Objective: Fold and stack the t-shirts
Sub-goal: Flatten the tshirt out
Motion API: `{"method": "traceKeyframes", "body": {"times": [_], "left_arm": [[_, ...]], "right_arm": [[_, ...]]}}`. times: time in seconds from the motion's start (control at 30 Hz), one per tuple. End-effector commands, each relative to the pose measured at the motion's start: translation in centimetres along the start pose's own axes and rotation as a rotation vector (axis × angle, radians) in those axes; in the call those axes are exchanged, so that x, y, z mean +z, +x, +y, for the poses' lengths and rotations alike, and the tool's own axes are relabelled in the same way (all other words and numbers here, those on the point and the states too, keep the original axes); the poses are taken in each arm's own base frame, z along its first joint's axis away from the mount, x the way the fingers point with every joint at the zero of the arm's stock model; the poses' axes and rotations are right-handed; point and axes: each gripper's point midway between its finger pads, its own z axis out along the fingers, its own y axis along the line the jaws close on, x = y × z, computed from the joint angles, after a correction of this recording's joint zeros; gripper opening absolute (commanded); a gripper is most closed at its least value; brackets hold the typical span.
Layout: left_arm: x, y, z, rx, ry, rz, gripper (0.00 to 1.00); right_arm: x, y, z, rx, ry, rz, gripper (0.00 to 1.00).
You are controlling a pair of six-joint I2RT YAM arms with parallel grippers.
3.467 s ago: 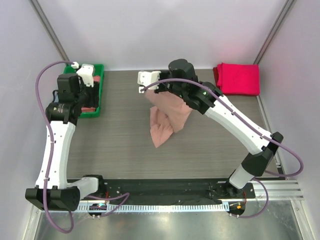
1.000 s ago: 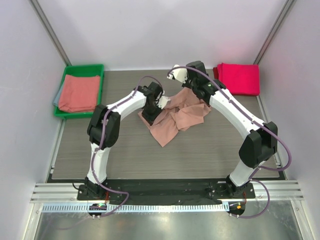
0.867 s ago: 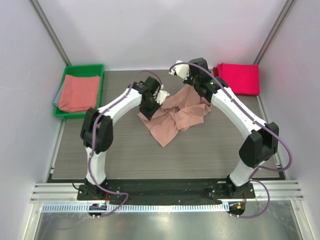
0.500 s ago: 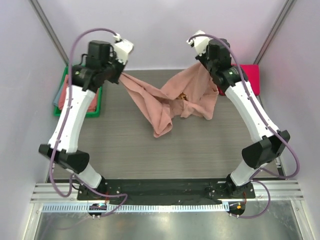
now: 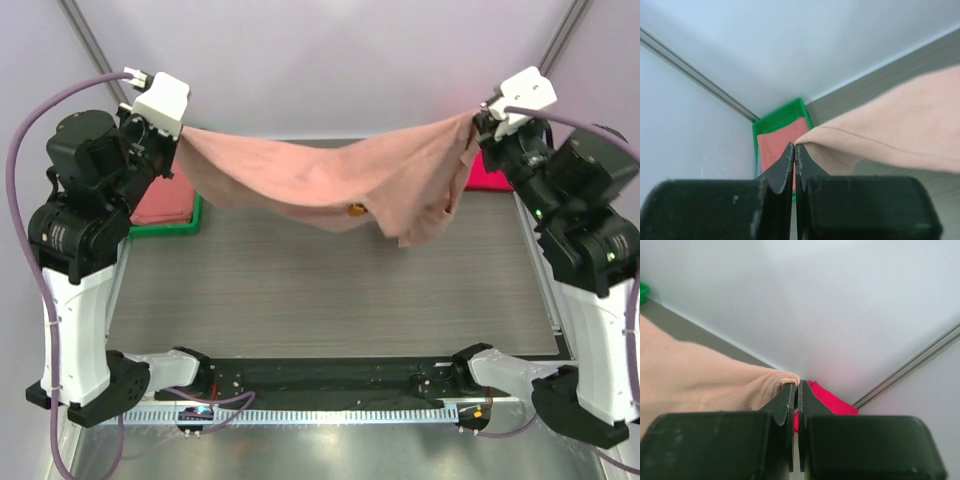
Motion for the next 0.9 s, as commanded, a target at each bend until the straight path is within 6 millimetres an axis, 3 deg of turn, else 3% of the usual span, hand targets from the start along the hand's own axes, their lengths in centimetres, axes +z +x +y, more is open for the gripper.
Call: {"method": "traceKeyframes", "body": {"times": [0.0,0.07,0.1,0.13,0.17,0.2,0.23,0.37,0.4,0.47,0.5,0.53,0.57,0.6,0.63,0.67,0.7,0.73,0.77,0.8,0.87], "left_arm": [[1.9,-0.5,0.5,0.035,-0.031,-0.005,0.00],[4.1,0.9,-1.1,0.043,0.014,0.044,0.00],[5.2,1.7,-1.8,0.050,0.033,0.065,0.00],[6.3,2.2,-2.4,0.052,0.045,0.075,0.00],[8.4,4.5,-4.0,0.067,0.085,0.141,0.00],[9.6,5.4,-5.2,0.061,0.119,0.161,0.00],[12.1,8.1,-7.1,0.068,0.160,0.237,0.00],[16.8,12.9,-11.2,0.059,0.253,0.366,0.00],[19.0,15.5,-13.1,0.070,0.293,0.433,0.00],[21.5,16.8,-13.9,0.076,0.288,0.465,0.00],[23.4,19.3,-15.3,0.094,0.303,0.529,0.00],[24.5,20.6,-15.1,0.120,0.279,0.570,0.00],[25.5,19.5,-14.6,0.121,0.256,0.552,0.00],[26.0,19.9,-14.6,0.125,0.253,0.571,0.00],[26.5,21.8,-15.6,0.128,0.274,0.631,0.00],[26.8,21.2,-15.4,0.116,0.270,0.620,0.00],[26.9,21.5,-15.5,0.109,0.268,0.629,0.00],[26.9,21.6,-15.5,0.104,0.268,0.629,0.00],[26.7,22.2,-16.0,0.091,0.276,0.645,0.00],[26.5,22.5,-16.1,0.087,0.277,0.654,0.00],[25.8,22.9,-16.2,0.078,0.281,0.674,0.00]], "right_arm": [[1.3,2.5,1.9,-0.014,-0.070,0.060,0.01],[2.9,4.8,3.5,-0.037,-0.126,0.114,0.01],[3.8,7.3,5.1,-0.055,-0.174,0.170,0.01],[4.7,8.4,6.2,-0.059,-0.210,0.179,0.01],[5.8,10.3,7.3,-0.064,-0.240,0.216,0.01],[6.5,13.6,8.9,-0.064,-0.276,0.282,0.01],[7.9,17.1,10.2,-0.052,-0.298,0.344,0.01],[9.9,25.2,13.7,-0.012,-0.398,0.508,0.01],[11.2,28.4,14.9,-0.009,-0.424,0.575,0.02],[13.3,30.7,14.5,0.003,-0.392,0.625,0.21],[14.6,33.3,14.7,0.014,-0.387,0.687,0.28],[15.8,33.9,13.9,0.051,-0.352,0.701,0.35],[17.8,31.9,12.0,0.085,-0.306,0.648,0.37],[17.9,32.7,9.3,0.136,-0.266,0.672,0.38],[18.2,33.7,9.0,0.181,-0.296,0.697,0.38],[19.0,31.2,8.5,0.239,-0.375,0.628,0.38],[16.5,32.6,8.7,0.319,-0.465,0.719,0.38],[15.4,33.5,9.8,0.362,-0.563,0.762,0.38],[14.3,32.4,11.2,0.382,-0.714,0.721,0.38],[10.8,32.8,13.1,0.447,-0.826,0.819,0.38],[6.2,33.9,16.1,0.532,-0.983,0.900,0.36]]}}
